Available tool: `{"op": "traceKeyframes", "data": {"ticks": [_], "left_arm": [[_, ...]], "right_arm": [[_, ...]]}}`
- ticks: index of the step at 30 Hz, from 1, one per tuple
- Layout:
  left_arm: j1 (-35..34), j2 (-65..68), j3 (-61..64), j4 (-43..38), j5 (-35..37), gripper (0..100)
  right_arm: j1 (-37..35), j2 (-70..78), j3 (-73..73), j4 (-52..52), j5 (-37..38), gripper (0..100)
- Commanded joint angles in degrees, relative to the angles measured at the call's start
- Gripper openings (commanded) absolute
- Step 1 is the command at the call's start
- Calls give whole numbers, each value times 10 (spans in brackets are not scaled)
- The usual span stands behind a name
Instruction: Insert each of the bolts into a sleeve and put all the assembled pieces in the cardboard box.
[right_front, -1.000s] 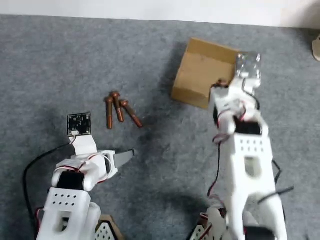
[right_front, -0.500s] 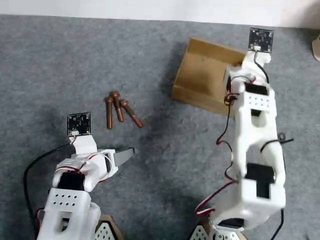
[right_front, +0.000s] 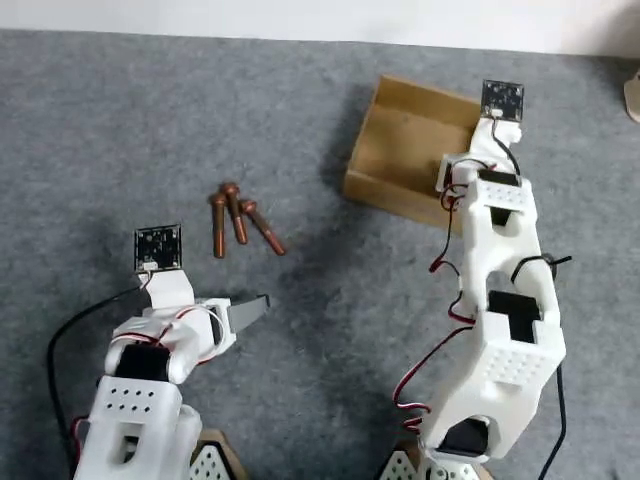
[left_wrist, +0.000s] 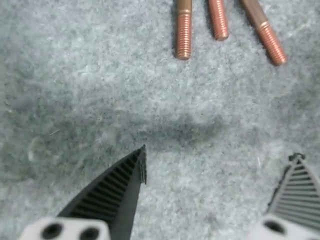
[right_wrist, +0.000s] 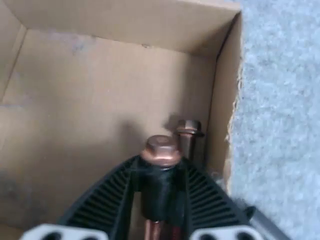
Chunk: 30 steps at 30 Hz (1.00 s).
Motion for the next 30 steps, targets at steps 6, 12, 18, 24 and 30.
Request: {"op": "traceKeyframes", "data": {"ticks": [6, 12, 18, 24, 30], "left_arm": [[-4, -1, -1, -12, -6, 393], [-4, -1, 0, -12, -6, 393], [-4, 0, 0, -12, -6, 393], [-4, 0, 0, -11, -6, 393], [-3, 0, 0, -11, -6, 393]], "right_arm": [[-18, -40, -117, 166, -39, 228], [-26, -111, -145, 264, -36, 228], [-7, -207, -147, 413, -31, 228], [22, -218, -144, 417, 62, 228], [80, -159, -147, 412, 151, 228]]}}
